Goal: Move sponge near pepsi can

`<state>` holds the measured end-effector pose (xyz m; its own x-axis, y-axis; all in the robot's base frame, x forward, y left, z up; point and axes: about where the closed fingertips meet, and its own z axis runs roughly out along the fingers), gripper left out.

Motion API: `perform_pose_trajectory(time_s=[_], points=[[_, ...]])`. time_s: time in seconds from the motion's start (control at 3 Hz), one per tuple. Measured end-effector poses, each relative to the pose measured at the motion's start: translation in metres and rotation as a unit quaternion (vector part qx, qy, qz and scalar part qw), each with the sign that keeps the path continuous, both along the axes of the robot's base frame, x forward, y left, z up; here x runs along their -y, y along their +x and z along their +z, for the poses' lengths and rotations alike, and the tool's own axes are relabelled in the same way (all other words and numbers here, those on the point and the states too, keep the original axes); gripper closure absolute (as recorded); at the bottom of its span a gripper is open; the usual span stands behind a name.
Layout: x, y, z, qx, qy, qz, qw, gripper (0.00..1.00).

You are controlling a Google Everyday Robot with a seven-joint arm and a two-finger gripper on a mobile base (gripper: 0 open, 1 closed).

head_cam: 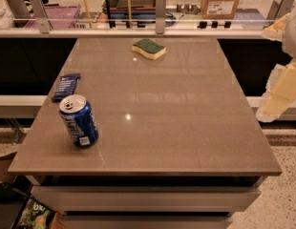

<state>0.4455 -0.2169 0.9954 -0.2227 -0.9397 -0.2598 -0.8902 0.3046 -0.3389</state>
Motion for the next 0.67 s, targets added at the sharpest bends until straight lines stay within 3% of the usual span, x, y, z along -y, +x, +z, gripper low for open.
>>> perform_pose_trajectory(time_s=[0.33, 0.67], points=[[0.006, 0.018, -0.001, 0.036, 0.046, -0.028, 0.9979, 0.0], [0.012, 0.041, 0.0, 0.068, 0.094, -0.052, 0.9918, 0.0]])
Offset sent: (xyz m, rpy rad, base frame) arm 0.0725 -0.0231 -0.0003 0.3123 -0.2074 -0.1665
